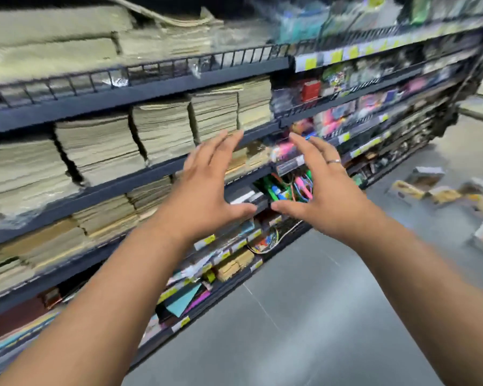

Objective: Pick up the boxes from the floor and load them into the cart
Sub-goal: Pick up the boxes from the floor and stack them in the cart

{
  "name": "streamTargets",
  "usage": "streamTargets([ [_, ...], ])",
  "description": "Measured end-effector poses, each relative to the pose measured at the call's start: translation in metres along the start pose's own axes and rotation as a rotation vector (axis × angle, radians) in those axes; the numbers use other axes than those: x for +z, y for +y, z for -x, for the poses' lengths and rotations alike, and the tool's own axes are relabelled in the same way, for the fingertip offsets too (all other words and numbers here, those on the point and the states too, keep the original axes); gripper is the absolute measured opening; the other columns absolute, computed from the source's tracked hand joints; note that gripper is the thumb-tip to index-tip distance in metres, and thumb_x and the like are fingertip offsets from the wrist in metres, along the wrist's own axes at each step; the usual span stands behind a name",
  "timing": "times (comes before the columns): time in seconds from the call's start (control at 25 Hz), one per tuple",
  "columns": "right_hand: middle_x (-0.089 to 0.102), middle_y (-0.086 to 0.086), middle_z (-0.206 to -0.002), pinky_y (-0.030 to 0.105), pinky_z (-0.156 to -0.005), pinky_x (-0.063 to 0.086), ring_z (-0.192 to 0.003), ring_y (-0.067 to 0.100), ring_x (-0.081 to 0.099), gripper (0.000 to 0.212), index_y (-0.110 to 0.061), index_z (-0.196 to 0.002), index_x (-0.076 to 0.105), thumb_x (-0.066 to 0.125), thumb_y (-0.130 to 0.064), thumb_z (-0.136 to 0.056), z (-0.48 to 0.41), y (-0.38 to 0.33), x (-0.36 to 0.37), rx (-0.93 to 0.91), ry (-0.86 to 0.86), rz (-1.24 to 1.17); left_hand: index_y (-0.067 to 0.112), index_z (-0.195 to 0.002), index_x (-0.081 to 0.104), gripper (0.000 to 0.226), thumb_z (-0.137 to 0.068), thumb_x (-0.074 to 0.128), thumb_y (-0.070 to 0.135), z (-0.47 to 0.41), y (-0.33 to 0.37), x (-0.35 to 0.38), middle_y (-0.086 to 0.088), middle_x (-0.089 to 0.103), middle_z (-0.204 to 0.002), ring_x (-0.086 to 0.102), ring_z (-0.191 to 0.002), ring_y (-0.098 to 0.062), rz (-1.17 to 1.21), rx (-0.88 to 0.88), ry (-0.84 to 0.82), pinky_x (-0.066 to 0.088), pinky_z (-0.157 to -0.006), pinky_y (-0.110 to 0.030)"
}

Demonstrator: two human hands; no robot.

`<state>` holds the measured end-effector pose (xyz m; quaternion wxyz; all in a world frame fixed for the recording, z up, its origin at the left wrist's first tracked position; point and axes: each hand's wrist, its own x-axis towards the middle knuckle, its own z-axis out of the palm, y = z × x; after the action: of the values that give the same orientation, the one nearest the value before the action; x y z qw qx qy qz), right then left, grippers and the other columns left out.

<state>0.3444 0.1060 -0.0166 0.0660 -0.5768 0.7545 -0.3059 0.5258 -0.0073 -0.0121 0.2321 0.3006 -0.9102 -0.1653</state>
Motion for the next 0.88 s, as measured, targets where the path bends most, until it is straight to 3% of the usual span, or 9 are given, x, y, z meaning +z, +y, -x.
streamTargets([
  [0.16, 0.009, -0.002, -0.157, 0.033, -0.113, 0.025, -0.145, 0.017, 0.016, 0.108, -0.047, -0.148, 0.012, 0.082, -0.049, -0.066, 0.0, 0.035, -0.055, 0.106, 0.23, 0.03, 0.038, -0.152, 0.005, 0.113, -0.069, 0.08, 0.047, -0.078, 0.046, 0.003, 0.009, 0.01, -0.159, 0.008, -0.144, -0.01, 0.067, 0.234, -0.042, 0.0, -0.113, -0.022],
  [0.4, 0.023, 0.0, -0.152, 0.016, -0.106, 0.019, -0.14, 0.01, 0.024, 0.109, -0.039, -0.15, 0.018, 0.083, -0.048, -0.062, 0.016, 0.111, -0.144, 0.244, 0.487, 0.098, 0.04, -0.151, 0.008, 0.115, -0.065, 0.083, 0.047, -0.171, 0.147, 0.059, 0.009, 0.015, -0.157, 0.013, -0.145, -0.015, 0.194, 0.459, -0.053, 0.015, -0.12, -0.04],
  [0.52, 0.019, -0.004, -0.154, 0.013, -0.103, 0.017, -0.139, 0.005, 0.021, 0.108, -0.04, -0.149, 0.017, 0.081, -0.048, -0.062, 0.022, 0.166, -0.181, 0.285, 0.524, 0.102, 0.042, -0.151, 0.007, 0.115, -0.065, 0.083, 0.048, -0.21, 0.2, 0.109, 0.01, 0.013, -0.158, 0.011, -0.146, -0.015, 0.237, 0.494, -0.084, 0.014, -0.12, -0.039],
  [0.72, 0.013, -0.012, -0.155, 0.021, -0.103, 0.021, -0.14, 0.006, 0.021, 0.107, -0.048, -0.147, 0.013, 0.08, -0.052, -0.064, 0.024, 0.265, -0.254, 0.36, 0.534, 0.132, 0.044, -0.151, 0.003, 0.112, -0.069, 0.081, 0.048, -0.272, 0.286, 0.18, 0.017, 0.009, -0.157, 0.006, -0.144, -0.005, 0.257, 0.526, -0.145, 0.011, -0.121, -0.037],
  [0.88, 0.014, -0.014, -0.155, 0.019, -0.1, 0.023, -0.125, -0.004, 0.028, 0.106, -0.047, -0.148, 0.014, 0.079, -0.053, -0.064, 0.027, 0.334, -0.31, 0.406, 0.538, 0.124, 0.043, -0.151, 0.006, 0.112, -0.068, 0.081, 0.049, -0.32, 0.345, 0.23, 0.013, 0.012, -0.158, 0.009, -0.146, -0.011, 0.277, 0.54, -0.171, 0.015, -0.12, -0.043],
])
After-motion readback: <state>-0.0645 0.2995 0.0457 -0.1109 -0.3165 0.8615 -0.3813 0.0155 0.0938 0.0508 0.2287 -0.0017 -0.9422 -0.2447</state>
